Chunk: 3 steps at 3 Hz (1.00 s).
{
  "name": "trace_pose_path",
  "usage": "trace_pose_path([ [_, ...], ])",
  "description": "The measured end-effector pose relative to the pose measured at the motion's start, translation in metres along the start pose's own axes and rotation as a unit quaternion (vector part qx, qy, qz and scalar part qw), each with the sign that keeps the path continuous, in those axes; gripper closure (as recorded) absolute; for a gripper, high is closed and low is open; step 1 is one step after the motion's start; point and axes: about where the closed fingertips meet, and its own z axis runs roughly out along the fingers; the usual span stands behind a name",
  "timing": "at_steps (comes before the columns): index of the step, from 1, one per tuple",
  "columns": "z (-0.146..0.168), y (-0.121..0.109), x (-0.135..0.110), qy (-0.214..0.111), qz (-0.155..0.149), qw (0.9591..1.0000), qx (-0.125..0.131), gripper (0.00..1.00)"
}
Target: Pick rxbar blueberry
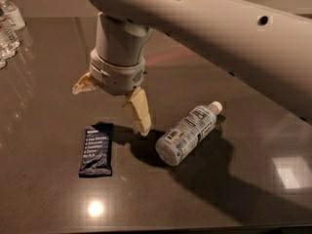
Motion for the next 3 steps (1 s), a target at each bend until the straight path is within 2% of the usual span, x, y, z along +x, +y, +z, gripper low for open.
trace_pose_path([
  [1, 0.018, -0.002, -0.008, 0.003, -0.041, 0.9988, -0.026, 0.0],
  [3, 0.043, -0.004, -0.031, -0.006, -0.087, 0.9953, -0.041, 0.0],
])
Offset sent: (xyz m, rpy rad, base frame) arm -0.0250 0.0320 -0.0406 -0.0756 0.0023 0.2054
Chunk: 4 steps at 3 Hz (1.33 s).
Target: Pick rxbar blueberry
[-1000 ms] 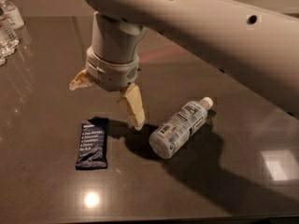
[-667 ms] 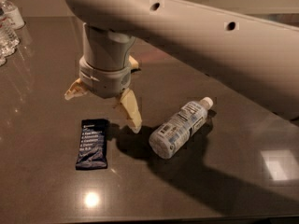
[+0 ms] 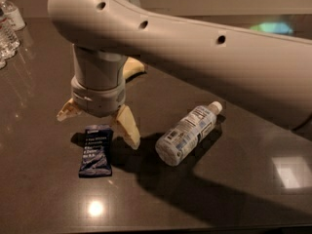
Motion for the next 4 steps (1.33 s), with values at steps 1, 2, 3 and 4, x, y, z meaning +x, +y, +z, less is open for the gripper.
trace_pose_path([
  [1, 0.008, 0.0, -0.011, -0.004, -0.014, 0.9999, -0.006, 0.0],
  [2, 0.017, 0.002, -0.017, 0.002, -0.021, 0.9995, -0.021, 0.0],
  [3, 0.023, 0.004, -0.02, 0.011, -0.027, 0.9989, -0.037, 0.0],
  [4, 0.029, 0.006, -0.02, 0.019, -0.031, 0.9979, -0.054, 0.0],
])
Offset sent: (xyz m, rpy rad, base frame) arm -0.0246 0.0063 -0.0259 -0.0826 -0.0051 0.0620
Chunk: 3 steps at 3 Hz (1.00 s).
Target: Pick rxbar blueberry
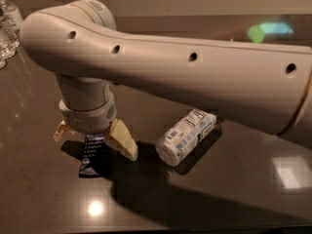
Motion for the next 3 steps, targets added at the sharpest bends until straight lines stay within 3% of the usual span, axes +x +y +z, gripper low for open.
trace_pose_path([
  [1, 0.0048, 0.0029, 0.0024, 0.009, -0.007, 0.9997, -0.019, 0.17],
  [3, -0.0002, 0.0048, 0.0045, 0.017, -0.011, 0.9993, -0.032, 0.64],
])
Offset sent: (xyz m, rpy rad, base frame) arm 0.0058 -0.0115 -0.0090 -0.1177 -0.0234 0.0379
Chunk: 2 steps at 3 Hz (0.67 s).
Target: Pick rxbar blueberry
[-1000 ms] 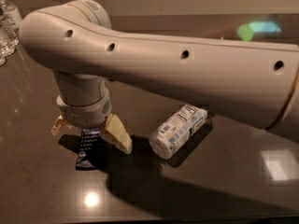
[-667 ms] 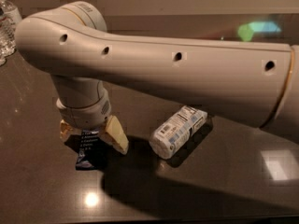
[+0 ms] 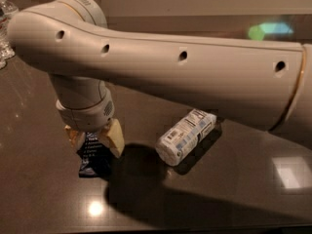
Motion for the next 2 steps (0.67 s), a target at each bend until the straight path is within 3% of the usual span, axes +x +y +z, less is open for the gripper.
trace_pose_path([
  [1, -0.0091, -0.0001, -0.0002, 0.0, 0.0, 1.0, 0.0, 0.88],
  [2, -0.01, -0.0002, -0.0002, 0.0, 0.0, 1.0, 0.0, 1.0],
])
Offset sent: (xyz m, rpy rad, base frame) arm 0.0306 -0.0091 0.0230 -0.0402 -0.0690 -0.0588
